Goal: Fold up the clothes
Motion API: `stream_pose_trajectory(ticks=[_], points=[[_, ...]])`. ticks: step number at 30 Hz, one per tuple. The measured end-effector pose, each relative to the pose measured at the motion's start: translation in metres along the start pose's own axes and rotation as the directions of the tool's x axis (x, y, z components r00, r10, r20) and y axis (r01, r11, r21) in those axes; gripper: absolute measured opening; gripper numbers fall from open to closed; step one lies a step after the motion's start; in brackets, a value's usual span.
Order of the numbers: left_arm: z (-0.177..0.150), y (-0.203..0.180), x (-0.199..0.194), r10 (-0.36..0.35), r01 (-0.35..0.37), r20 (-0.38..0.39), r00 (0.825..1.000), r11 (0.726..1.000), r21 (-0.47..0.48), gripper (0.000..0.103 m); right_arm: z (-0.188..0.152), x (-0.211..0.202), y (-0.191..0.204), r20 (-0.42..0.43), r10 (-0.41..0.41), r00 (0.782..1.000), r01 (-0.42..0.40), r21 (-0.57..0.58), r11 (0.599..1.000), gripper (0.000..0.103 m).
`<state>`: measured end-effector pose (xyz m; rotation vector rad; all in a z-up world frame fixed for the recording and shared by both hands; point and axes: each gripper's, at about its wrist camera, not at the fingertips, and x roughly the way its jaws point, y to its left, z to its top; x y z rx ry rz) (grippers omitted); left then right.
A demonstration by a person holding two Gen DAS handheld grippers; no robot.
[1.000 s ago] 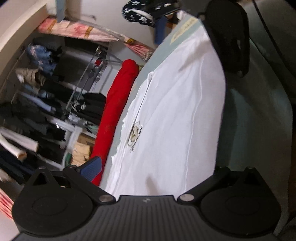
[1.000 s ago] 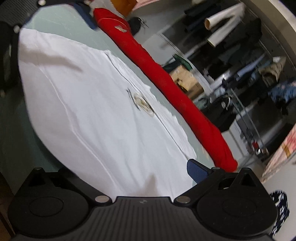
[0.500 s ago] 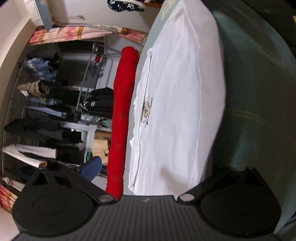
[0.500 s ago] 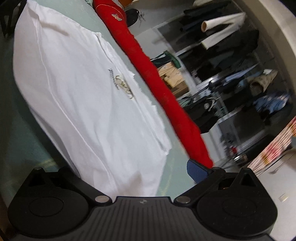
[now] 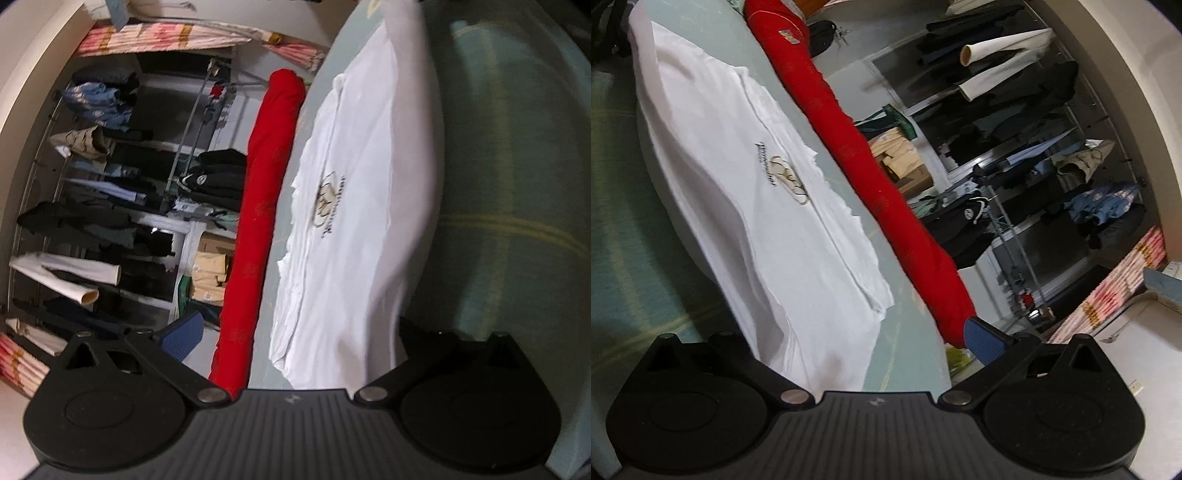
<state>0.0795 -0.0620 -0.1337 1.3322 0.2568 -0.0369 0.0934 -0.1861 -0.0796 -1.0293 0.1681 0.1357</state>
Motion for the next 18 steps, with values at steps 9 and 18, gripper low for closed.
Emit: stream_pose_trajectory(ticks=[9,18], points=[[0.001,0.020,0.024,-0.007,0.006,-0.028,1.000,0.999,-0.036,0.103,0.008,0.028,-0.006,-0.012,-0.019,1.000,0.020,0.017,1.000,0.103],[0.000,0.038,0.064,-0.011,0.010,-0.029,1.000,0.999,-0.032,0.103,0.021,0.067,-0.015,-0.002,0.004,1.000,-0.004,-0.054,0.999,0.103]])
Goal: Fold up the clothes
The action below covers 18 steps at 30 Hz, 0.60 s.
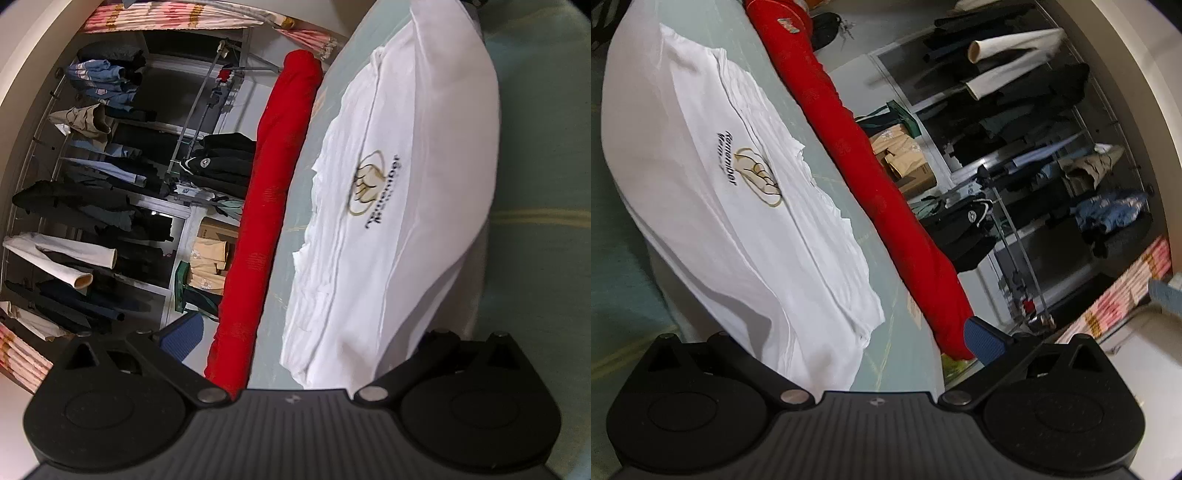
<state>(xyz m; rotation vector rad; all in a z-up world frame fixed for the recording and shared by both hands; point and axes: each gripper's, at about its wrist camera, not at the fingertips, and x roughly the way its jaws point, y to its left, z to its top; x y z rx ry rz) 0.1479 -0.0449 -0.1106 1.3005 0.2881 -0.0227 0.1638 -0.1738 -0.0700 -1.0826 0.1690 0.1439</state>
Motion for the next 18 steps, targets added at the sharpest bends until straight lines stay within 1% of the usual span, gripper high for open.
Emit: stream_pose_trajectory(ticks=[3,8,12,18], points=[[0.000,0.006,0.017,0.010,-0.009,-0.003,1.000,1.000,0.003,0.103,0.005,0.015,-0.005,0.012,-0.012,1.000,0.012,-0.011,1.000,0.103],[0.001,0.019,0.047,0.036,-0.036,-0.006,0.999,0.999,-0.004,0.103,0.015,0.043,-0.019,0.020,-0.029,0.999,0.029,0.012,1.000,0.103],[0.000,0.030,0.072,0.060,-0.060,-0.011,0.998,0.998,-0.008,0.103,0.019,0.068,-0.025,0.024,-0.037,0.999,0.037,0.008,0.999,0.103],[0.000,0.038,0.106,0.079,-0.079,-0.013,0.997,0.997,-0.018,0.103,0.028,0.103,-0.031,0.028,-0.051,0.998,0.051,0.013,0.999,0.103]])
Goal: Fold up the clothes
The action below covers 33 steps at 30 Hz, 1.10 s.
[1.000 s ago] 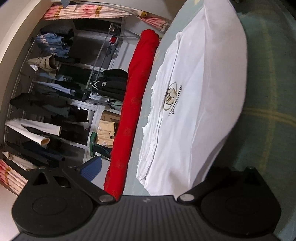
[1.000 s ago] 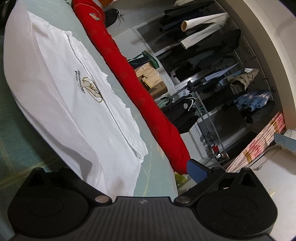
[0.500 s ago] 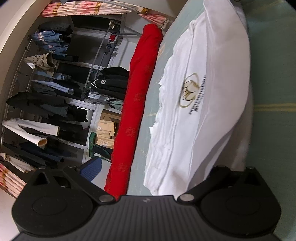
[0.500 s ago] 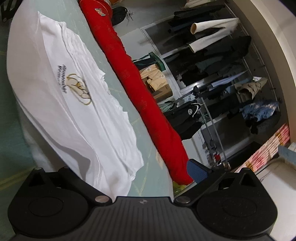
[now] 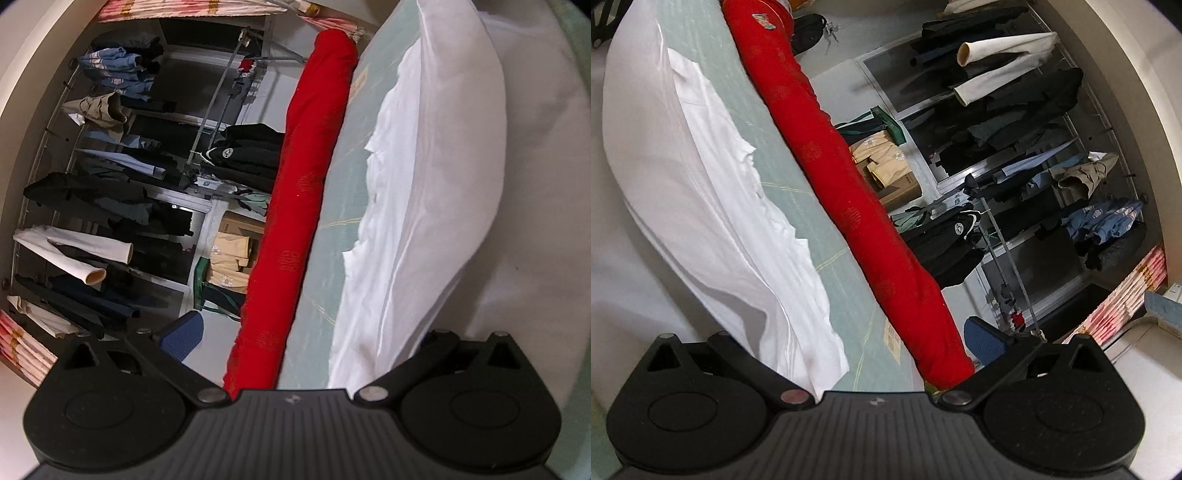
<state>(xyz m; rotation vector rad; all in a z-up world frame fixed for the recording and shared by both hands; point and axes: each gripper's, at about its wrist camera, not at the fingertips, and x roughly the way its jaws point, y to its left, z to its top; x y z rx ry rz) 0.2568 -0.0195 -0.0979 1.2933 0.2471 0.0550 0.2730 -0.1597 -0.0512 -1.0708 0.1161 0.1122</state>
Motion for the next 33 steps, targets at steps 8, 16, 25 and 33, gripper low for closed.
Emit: stream_pose_trajectory(ticks=[8,16,25,33], points=[[0.003,0.007,0.043,0.015,-0.015,0.006,1.000,1.000,0.014,0.103,0.008,0.048,-0.005,0.003,-0.005,1.000,0.005,-0.008,1.000,0.103],[0.001,0.008,0.083,0.016,-0.016,0.000,1.000,1.000,0.010,0.103,0.016,0.090,-0.006,0.005,-0.003,1.000,0.003,-0.006,1.000,0.103],[-0.005,0.003,0.119,-0.105,0.101,-0.047,0.993,0.991,-0.084,0.103,0.009,0.134,0.003,-0.055,0.102,0.993,-0.099,0.053,0.994,0.103],[-0.020,0.018,0.097,-0.166,0.160,-0.047,0.985,0.982,-0.099,0.102,-0.005,0.118,-0.012,-0.090,0.262,0.961,-0.249,0.130,0.960,0.103]])
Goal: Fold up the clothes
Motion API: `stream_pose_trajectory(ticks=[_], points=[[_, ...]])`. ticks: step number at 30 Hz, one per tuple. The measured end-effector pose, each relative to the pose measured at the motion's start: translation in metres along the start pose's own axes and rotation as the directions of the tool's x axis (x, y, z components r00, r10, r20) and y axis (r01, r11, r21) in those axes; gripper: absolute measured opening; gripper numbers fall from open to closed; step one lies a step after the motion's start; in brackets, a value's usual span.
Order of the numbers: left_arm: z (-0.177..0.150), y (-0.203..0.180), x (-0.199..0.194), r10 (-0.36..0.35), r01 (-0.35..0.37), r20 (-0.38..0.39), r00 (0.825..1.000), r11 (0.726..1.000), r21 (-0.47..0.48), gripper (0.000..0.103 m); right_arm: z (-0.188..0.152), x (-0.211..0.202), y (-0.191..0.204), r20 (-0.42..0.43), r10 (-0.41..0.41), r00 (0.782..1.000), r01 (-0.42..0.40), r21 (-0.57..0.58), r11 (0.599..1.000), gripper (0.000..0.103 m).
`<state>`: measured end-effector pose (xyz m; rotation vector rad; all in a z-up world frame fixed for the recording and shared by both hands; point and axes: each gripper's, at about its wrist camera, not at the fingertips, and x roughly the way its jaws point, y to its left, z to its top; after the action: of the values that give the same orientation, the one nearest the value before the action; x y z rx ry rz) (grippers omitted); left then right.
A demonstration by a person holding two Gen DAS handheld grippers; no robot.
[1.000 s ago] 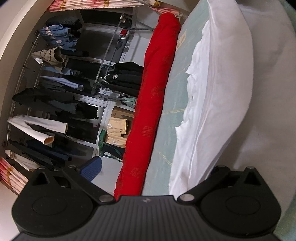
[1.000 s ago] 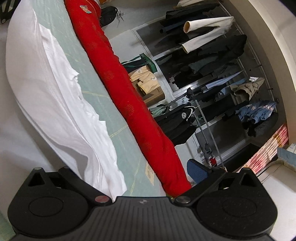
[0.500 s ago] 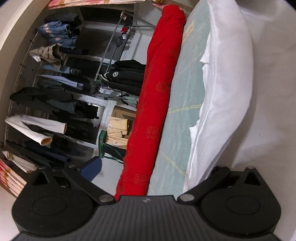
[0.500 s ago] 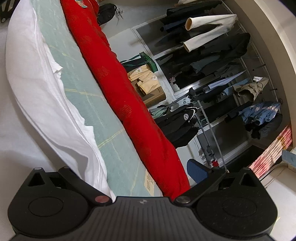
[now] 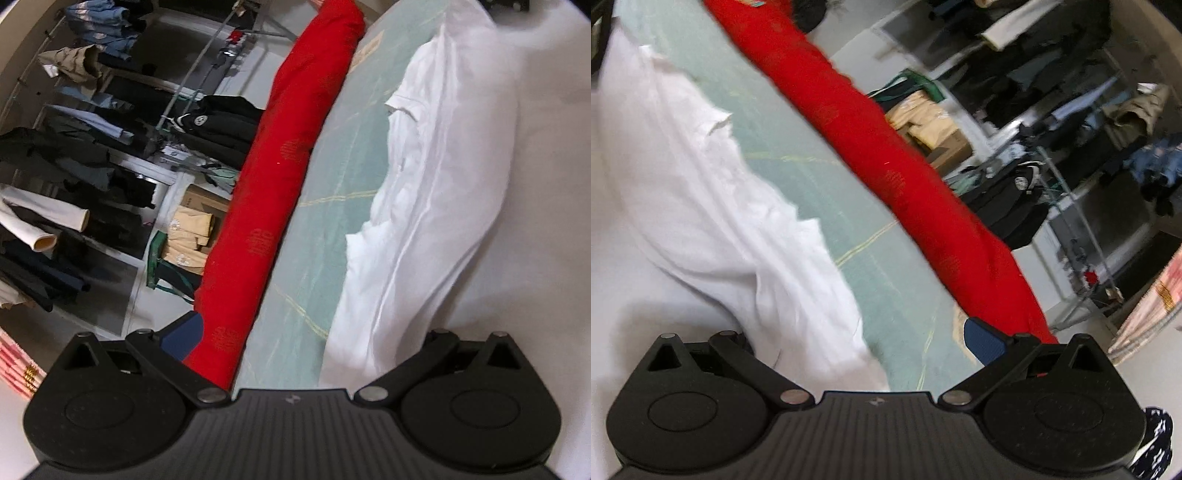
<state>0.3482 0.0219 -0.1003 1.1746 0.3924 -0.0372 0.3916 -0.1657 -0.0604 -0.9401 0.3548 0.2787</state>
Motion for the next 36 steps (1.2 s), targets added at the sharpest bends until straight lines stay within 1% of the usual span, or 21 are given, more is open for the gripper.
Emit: stream_pose_trajectory(ticks=[3,5,8,11,14,20,22,25,26,27,28,29,30,31,32,33,34,35,36], points=[[-0.006,0.005,-0.009,-0.019,0.019,0.003,1.000,1.000,0.006,0.102,-0.006,-0.015,-0.003,-0.011,0.037,0.999,-0.037,-0.021,0.999,0.103],[-0.007,0.016,-0.009,-0.035,0.035,0.001,0.999,0.999,-0.038,0.102,-0.010,-0.023,-0.007,-0.011,0.045,0.999,-0.045,-0.017,0.999,0.103],[-0.005,0.034,-0.003,-0.055,0.054,-0.005,0.998,0.990,-0.130,0.102,-0.010,-0.022,-0.018,-0.006,0.029,1.000,-0.029,0.028,0.999,0.103],[0.000,0.050,0.012,-0.058,0.057,-0.002,0.998,0.980,-0.191,0.103,-0.005,-0.012,-0.032,0.003,0.032,0.999,-0.033,0.091,0.995,0.103],[0.003,0.059,0.032,-0.073,0.070,-0.007,0.997,0.974,-0.217,0.103,0.000,0.006,-0.044,0.003,0.039,0.999,-0.039,0.149,0.988,0.103],[-0.002,0.064,0.059,-0.059,0.038,-0.062,0.996,0.954,-0.296,0.102,-0.001,0.039,-0.065,-0.001,0.070,0.998,-0.066,0.281,0.957,0.103],[-0.006,0.067,0.055,-0.058,0.036,-0.060,0.997,0.947,-0.318,0.102,-0.003,0.044,-0.071,-0.002,0.071,0.998,-0.066,0.315,0.947,0.103],[-0.010,0.072,0.042,-0.064,0.045,-0.046,0.997,0.938,-0.342,0.102,-0.008,0.035,-0.081,0.022,0.065,0.998,-0.069,0.369,0.927,0.103],[-0.012,0.073,0.035,-0.077,0.060,-0.034,0.996,0.934,-0.353,0.102,-0.009,0.031,-0.085,0.027,0.073,0.997,-0.078,0.391,0.917,0.103],[-0.013,0.073,0.027,-0.109,0.097,-0.012,0.994,0.924,-0.371,0.102,-0.012,0.026,-0.087,0.040,0.107,0.993,-0.114,0.416,0.902,0.103],[-0.015,0.073,0.018,-0.155,0.147,0.012,0.988,0.907,-0.395,0.102,-0.015,0.022,-0.086,0.063,0.173,0.983,-0.183,0.442,0.878,0.103],[-0.017,0.072,0.009,-0.214,0.212,0.044,0.976,0.878,-0.429,0.102,-0.018,0.017,-0.086,0.087,0.237,0.967,-0.250,0.466,0.849,0.103],[-0.021,0.071,0.002,-0.281,0.284,0.078,0.957,0.838,-0.465,0.102,-0.022,0.012,-0.085,0.113,0.300,0.947,-0.316,0.488,0.814,0.103],[-0.024,0.069,-0.003,-0.345,0.351,0.108,0.932,0.791,-0.501,0.102,-0.025,0.007,-0.085,0.141,0.360,0.922,-0.380,0.507,0.774,0.103],[-0.028,0.066,-0.006,-0.400,0.404,0.129,0.907,0.744,-0.532,0.102,-0.028,0.002,-0.084,0.170,0.417,0.893,-0.441,0.524,0.729,0.103],[-0.033,0.062,-0.007,-0.443,0.436,0.134,0.887,0.705,-0.559,0.102,-0.032,-0.002,-0.082,0.196,0.471,0.860,-0.495,0.542,0.679,0.103],[-0.038,0.058,-0.008,-0.484,0.467,0.140,0.864,0.663,-0.586,0.102,-0.037,-0.003,-0.078,0.208,0.513,0.833,-0.531,0.563,0.634,0.103],[-0.046,0.054,-0.009,-0.515,0.482,0.141,0.845,0.623,-0.617,0.102,-0.043,-0.003,-0.073,0.209,0.544,0.813,-0.551,0.580,0.600,0.103],[-0.057,0.051,-0.011,-0.531,0.475,0.132,0.837,0.586,-0.656,0.102,-0.049,-0.004,-0.068,0.200,0.566,0.800,-0.558,0.596,0.578,0.103]])
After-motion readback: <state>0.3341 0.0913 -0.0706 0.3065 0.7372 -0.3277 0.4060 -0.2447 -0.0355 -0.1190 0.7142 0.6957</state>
